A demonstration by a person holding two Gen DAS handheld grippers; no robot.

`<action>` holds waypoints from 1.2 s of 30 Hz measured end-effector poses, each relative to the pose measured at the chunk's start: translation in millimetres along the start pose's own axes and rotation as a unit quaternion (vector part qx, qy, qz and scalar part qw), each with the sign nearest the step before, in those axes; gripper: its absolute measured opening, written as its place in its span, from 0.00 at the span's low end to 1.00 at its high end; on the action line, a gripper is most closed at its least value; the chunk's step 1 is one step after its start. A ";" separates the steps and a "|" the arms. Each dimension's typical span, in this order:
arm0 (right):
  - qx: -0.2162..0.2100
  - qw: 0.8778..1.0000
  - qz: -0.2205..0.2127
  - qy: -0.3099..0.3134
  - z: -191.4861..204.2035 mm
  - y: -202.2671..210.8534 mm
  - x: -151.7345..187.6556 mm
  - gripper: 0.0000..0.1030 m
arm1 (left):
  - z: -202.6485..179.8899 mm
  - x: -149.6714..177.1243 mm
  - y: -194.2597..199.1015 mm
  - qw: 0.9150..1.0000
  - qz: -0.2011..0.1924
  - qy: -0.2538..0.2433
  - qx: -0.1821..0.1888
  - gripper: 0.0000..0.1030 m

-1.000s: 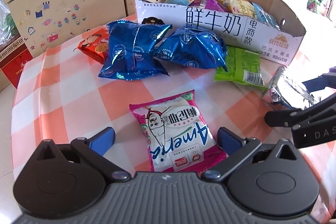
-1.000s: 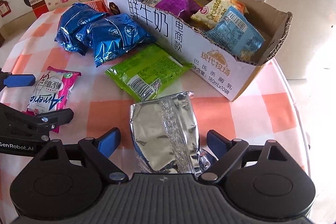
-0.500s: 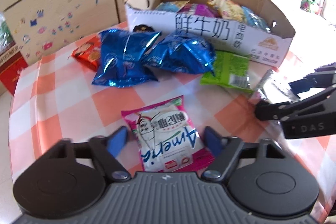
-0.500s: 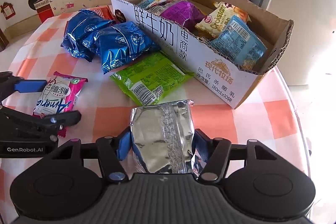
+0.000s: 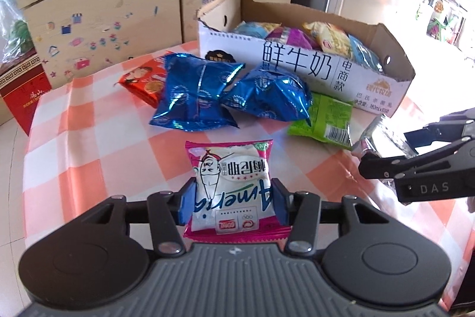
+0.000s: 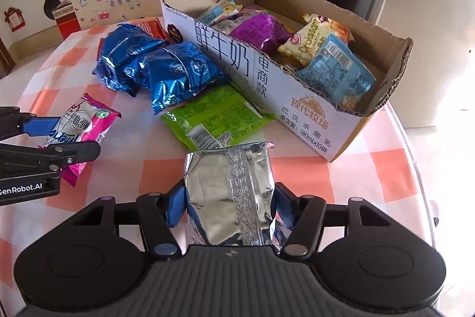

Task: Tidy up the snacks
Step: 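Lift the pink packet with the left tool while the right tool lifts the silver packet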

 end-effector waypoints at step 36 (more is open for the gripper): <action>0.009 0.982 -0.186 0.010 -34.2 90.8 -84.3 0.65 | 10.0 -78.3 62.7 0.988 -0.139 -0.051 -0.040 0.49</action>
Point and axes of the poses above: each gripper's, at about its wrist camera, not at the fingertips, and y roughly against the way its jaws point, z to its left, x to its underside, the point moved 5 cm from there along -y, roughly the way its jaws point, and after that the axes turned 4 degrees about -y, right-handed, at the moved point
